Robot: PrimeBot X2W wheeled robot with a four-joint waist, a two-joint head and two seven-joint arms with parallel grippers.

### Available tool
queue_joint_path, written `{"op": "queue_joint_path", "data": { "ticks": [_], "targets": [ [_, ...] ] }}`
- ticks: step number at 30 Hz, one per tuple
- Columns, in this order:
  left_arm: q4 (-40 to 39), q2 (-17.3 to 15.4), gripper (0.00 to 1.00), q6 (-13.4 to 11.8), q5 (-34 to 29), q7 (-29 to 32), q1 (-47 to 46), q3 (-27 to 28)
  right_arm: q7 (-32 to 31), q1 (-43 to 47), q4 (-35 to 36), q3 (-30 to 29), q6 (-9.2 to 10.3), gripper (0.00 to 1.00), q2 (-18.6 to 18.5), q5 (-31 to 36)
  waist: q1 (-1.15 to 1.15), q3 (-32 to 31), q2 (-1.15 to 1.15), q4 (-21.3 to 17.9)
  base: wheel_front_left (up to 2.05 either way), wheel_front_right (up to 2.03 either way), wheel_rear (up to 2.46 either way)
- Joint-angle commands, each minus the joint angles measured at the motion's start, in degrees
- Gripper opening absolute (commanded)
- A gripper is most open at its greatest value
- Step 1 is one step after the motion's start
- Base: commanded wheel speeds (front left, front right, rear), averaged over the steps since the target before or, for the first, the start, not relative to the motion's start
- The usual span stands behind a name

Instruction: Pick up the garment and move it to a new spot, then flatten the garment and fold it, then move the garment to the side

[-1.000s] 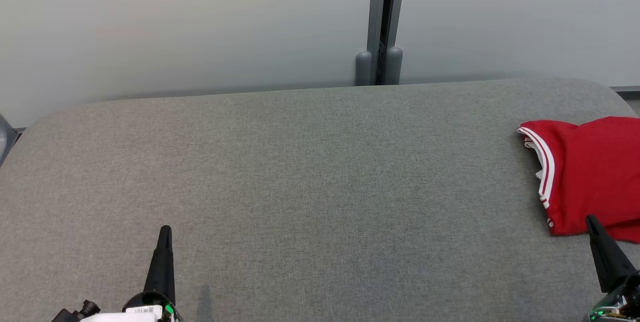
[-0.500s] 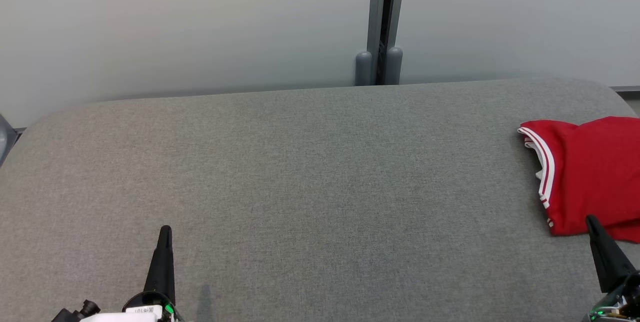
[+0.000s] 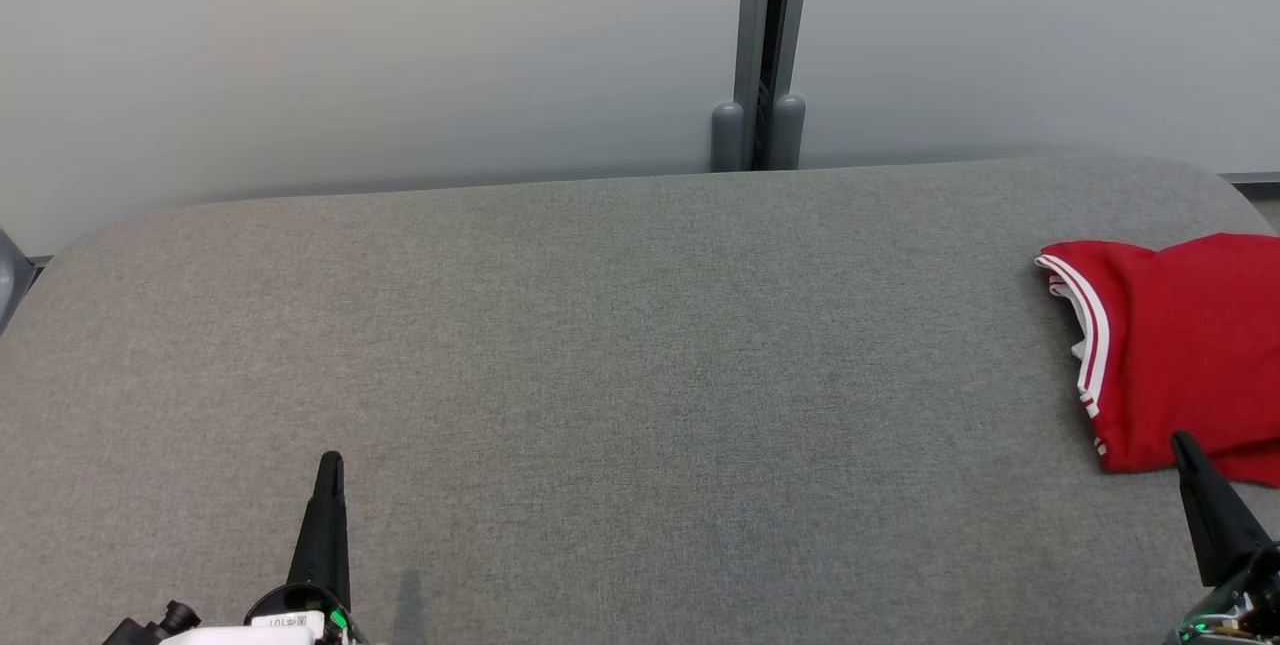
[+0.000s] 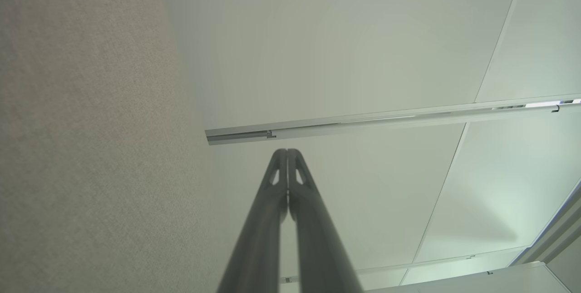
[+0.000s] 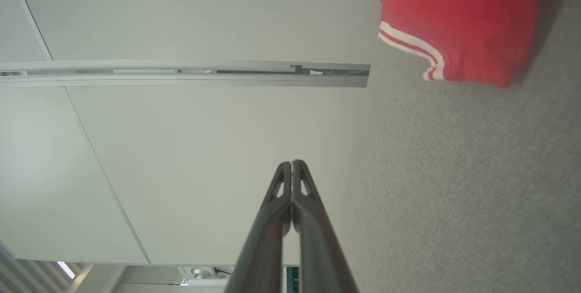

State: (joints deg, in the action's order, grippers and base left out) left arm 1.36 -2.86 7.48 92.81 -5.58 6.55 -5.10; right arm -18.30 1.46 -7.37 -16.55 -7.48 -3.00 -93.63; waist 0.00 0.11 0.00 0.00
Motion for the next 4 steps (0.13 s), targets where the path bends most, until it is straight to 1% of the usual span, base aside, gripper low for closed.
{"op": "queue_joint_path", "data": {
  "ticks": [1, 4],
  "targets": [
    [0.0, -0.1, 0.00, 0.2, -0.3, 0.0, -1.0, 0.2, -0.4, -0.5, 0.0, -0.3, -0.02, 0.00, -0.1, 0.3, 0.00, 0.0, 0.00, 0.0, 0.00, 0.00, 0.00],
    [0.0, -0.1, 0.00, 0.2, -0.3, 0.0, -1.0, 0.2, -0.4, -0.5, 0.0, -0.3, -0.02, 0.00, -0.1, 0.3, 0.00, 0.0, 0.00, 0.0, 0.00, 0.00, 0.00]
  ]
}}
